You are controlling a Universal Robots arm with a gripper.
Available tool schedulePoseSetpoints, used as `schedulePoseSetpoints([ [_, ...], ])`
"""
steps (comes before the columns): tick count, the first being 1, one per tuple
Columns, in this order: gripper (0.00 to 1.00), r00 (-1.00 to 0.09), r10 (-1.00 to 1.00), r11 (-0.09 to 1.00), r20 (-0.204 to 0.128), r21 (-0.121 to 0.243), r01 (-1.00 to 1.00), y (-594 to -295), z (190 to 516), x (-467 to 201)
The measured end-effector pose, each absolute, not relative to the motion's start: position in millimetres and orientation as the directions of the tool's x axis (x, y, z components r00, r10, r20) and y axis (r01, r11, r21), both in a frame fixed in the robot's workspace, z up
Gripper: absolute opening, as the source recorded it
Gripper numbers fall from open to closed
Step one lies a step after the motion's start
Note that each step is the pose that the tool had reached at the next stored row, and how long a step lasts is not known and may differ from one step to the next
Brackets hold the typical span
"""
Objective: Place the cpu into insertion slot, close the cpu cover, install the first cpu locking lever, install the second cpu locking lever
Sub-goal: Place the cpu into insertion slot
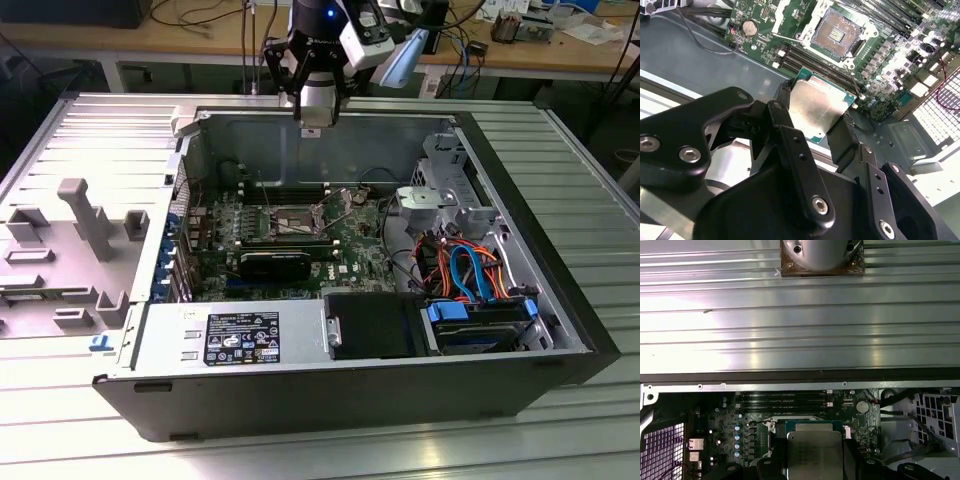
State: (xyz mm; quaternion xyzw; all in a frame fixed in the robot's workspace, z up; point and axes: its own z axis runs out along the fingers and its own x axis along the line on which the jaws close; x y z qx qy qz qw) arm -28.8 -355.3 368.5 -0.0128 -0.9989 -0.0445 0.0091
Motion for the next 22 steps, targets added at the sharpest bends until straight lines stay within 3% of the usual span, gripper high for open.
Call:
schedulePoseSetpoints([
  [22, 0.54, -1.000, 0.025, 0.996, 0.019, 0.088, 0.027, -360.6, 368.2, -28.8],
])
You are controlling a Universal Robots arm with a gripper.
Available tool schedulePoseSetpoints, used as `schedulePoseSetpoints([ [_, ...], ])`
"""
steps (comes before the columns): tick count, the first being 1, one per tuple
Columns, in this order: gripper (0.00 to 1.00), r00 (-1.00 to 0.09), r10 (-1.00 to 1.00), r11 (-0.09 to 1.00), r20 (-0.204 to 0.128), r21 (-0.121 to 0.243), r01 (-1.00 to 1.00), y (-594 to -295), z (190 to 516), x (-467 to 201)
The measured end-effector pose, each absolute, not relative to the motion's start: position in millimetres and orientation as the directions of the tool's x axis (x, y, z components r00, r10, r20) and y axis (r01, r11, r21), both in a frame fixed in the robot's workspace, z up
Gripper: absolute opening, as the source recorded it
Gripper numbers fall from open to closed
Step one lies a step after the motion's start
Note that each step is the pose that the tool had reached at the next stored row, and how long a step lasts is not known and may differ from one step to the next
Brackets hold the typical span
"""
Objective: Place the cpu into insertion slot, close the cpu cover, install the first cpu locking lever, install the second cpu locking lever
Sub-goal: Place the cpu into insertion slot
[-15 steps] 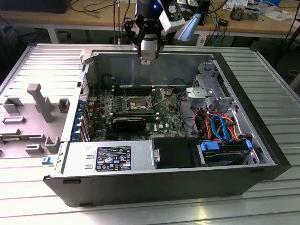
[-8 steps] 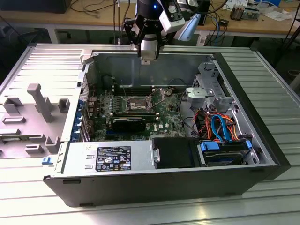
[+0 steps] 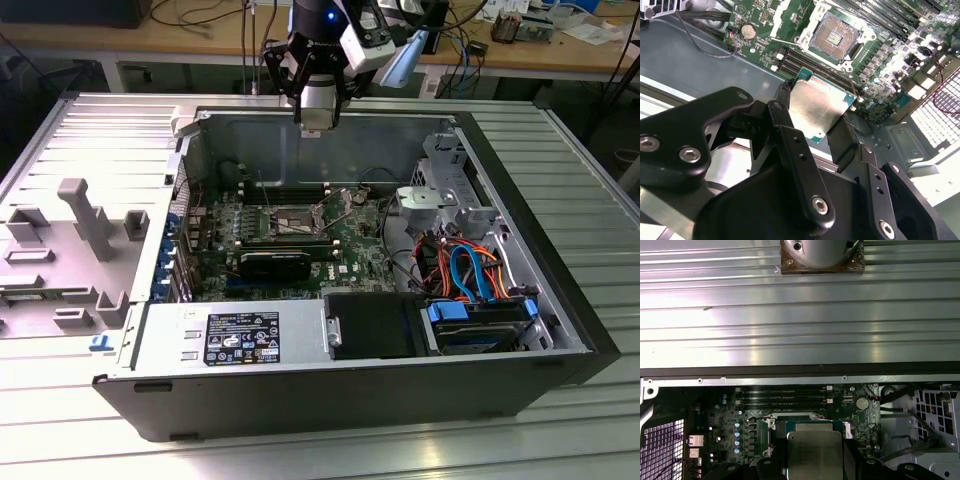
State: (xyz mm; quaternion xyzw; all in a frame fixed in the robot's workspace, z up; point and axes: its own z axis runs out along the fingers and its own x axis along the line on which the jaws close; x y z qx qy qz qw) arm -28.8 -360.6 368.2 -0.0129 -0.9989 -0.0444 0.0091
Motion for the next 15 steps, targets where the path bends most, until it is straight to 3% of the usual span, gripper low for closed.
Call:
schedulePoseSetpoints([
  [15, 0.54, -1.000, 0.025, 0.996, 0.019, 0.087, 0.026, -366.1, 368.1, -28.8],
])
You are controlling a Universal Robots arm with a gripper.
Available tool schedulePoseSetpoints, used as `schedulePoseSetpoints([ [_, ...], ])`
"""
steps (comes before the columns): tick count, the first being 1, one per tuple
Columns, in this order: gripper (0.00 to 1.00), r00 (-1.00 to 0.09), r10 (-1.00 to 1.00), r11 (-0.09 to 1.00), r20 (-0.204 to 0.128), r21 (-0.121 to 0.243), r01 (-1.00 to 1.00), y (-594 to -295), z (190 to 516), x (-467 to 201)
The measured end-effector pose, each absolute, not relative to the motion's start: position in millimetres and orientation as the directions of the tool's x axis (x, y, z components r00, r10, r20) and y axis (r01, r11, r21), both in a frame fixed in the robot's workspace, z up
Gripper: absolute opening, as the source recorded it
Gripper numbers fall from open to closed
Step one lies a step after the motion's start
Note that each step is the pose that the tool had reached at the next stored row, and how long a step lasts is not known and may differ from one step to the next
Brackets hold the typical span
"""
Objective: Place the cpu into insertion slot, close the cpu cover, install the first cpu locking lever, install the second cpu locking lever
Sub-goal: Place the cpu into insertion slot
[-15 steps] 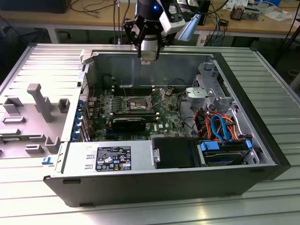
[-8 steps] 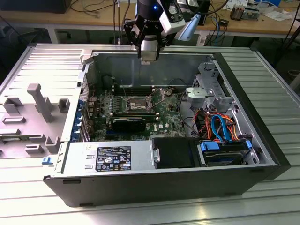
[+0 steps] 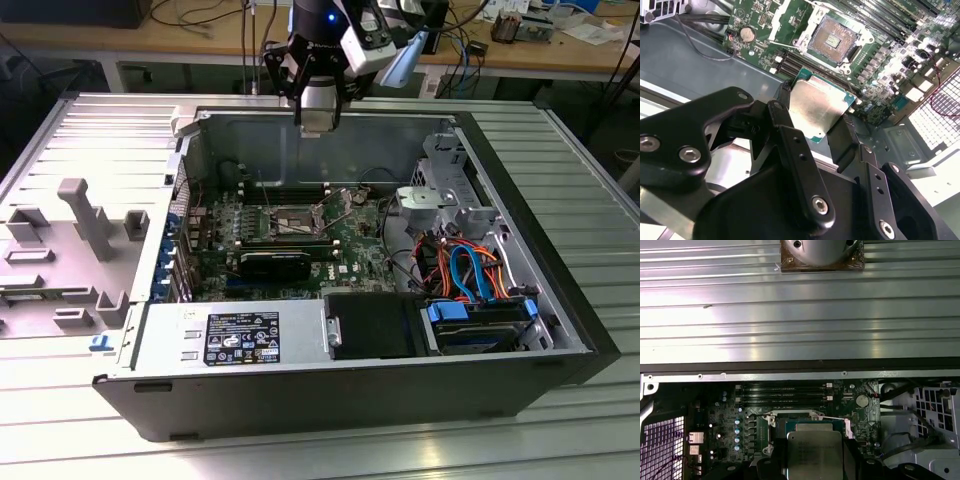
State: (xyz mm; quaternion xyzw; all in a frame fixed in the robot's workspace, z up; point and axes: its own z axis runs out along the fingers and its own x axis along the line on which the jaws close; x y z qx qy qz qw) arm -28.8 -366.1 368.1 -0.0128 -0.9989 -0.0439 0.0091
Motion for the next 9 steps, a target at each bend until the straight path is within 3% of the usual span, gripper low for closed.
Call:
schedulePoseSetpoints([
  [9, 0.54, -0.998, 0.052, 0.995, 0.019, 0.087, 0.053, -367.3, 367.2, -28.8],
])
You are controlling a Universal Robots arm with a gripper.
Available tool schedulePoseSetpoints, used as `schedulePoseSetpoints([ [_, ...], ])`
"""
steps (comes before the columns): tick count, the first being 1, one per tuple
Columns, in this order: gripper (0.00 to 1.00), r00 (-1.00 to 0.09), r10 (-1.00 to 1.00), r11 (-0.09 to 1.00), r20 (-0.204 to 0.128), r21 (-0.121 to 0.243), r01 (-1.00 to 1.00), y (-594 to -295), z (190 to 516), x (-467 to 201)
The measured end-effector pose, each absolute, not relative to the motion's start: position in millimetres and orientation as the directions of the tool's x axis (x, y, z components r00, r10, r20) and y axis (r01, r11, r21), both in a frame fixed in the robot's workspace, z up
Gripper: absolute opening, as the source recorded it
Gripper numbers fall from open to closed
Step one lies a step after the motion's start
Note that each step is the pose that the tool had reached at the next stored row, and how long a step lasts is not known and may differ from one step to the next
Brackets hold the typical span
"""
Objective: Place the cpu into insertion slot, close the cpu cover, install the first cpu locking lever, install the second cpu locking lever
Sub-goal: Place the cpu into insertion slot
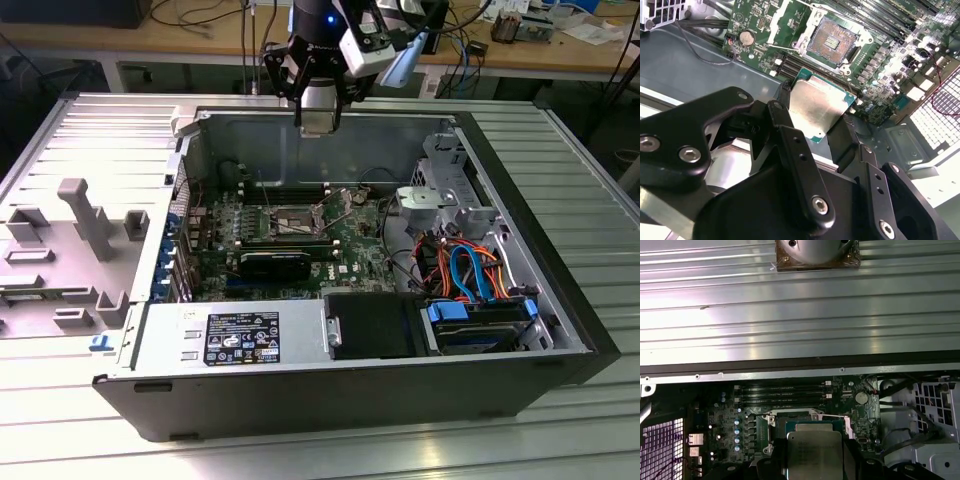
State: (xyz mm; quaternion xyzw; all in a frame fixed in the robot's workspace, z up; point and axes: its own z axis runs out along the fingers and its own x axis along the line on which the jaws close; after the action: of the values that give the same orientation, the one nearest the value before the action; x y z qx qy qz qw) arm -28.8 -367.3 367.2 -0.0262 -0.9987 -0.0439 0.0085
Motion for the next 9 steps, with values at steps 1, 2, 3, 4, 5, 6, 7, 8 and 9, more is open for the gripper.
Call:
schedulePoseSetpoints([
  [1, 0.54, -0.998, 0.052, 0.995, 0.019, 0.087, 0.053, -367.4, 367.2, -28.8],
  [2, 0.54, -0.998, 0.052, 0.995, 0.019, 0.087, 0.053, -367.4, 367.1, -28.8],
  [3, 0.54, -0.998, 0.052, 0.995, 0.019, 0.087, 0.053, -367.4, 367.1, -28.8],
  [4, 0.54, -0.998, 0.052, 0.995, 0.019, 0.087, 0.053, -367.4, 367.1, -28.8],
  [5, 0.54, -0.998, 0.052, 0.995, 0.019, 0.087, 0.053, -367.4, 367.1, -28.8],
  [6, 0.54, -0.998, 0.052, 0.995, 0.019, 0.087, 0.053, -367.4, 367.1, -28.8],
  [7, 0.54, -0.998, 0.052, 0.995, 0.019, 0.087, 0.053, -367.4, 367.1, -28.8],
  [8, 0.54, -0.998, 0.052, 0.995, 0.019, 0.087, 0.053, -367.4, 367.1, -28.8],
  [9, 0.54, -0.998, 0.052, 0.995, 0.019, 0.087, 0.053, -367.4, 367.1, -28.8],
])
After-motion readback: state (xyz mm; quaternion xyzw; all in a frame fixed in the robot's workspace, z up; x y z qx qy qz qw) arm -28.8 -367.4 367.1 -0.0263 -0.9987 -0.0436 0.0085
